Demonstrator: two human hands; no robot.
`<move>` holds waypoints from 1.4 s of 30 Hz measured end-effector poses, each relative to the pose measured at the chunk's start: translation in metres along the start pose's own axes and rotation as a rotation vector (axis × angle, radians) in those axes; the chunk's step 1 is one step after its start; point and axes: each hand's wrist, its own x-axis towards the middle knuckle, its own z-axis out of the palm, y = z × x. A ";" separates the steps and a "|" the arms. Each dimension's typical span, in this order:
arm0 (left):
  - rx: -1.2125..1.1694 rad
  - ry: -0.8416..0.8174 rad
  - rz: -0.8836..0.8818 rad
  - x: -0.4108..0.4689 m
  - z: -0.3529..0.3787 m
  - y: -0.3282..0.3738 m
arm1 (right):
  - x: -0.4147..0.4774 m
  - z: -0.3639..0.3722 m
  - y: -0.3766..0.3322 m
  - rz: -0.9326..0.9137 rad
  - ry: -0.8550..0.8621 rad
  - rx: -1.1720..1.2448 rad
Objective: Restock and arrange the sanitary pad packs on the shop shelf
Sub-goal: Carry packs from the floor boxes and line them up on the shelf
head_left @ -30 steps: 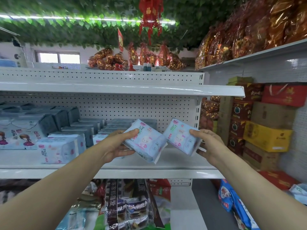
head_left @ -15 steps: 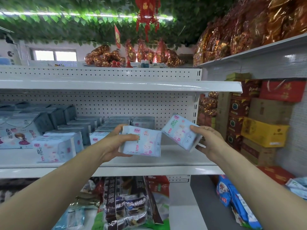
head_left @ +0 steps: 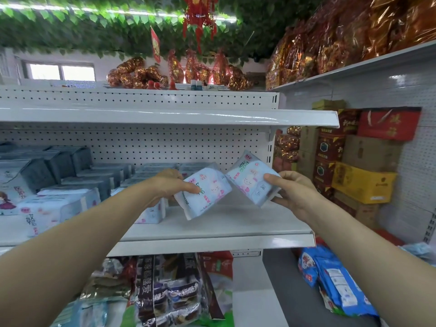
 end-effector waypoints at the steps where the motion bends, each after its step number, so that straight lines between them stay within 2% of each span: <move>1: 0.042 -0.021 -0.011 0.005 -0.001 0.004 | 0.003 -0.001 -0.001 -0.007 0.009 -0.013; 12: 0.325 -0.204 -0.011 0.065 -0.011 0.030 | 0.050 -0.002 0.003 -0.037 0.048 -0.140; 19: 0.743 -0.188 0.072 0.106 -0.013 0.019 | 0.062 0.005 0.013 -0.027 0.014 -0.214; 28: 0.798 -0.119 0.214 0.135 -0.023 -0.015 | 0.072 0.021 0.021 0.047 -0.074 -0.277; 37: 0.825 0.014 0.288 0.150 -0.025 -0.026 | 0.092 0.035 0.022 0.080 -0.166 -0.241; 42: 0.846 0.070 0.321 0.159 -0.023 -0.032 | 0.096 0.050 0.024 0.112 -0.209 -0.299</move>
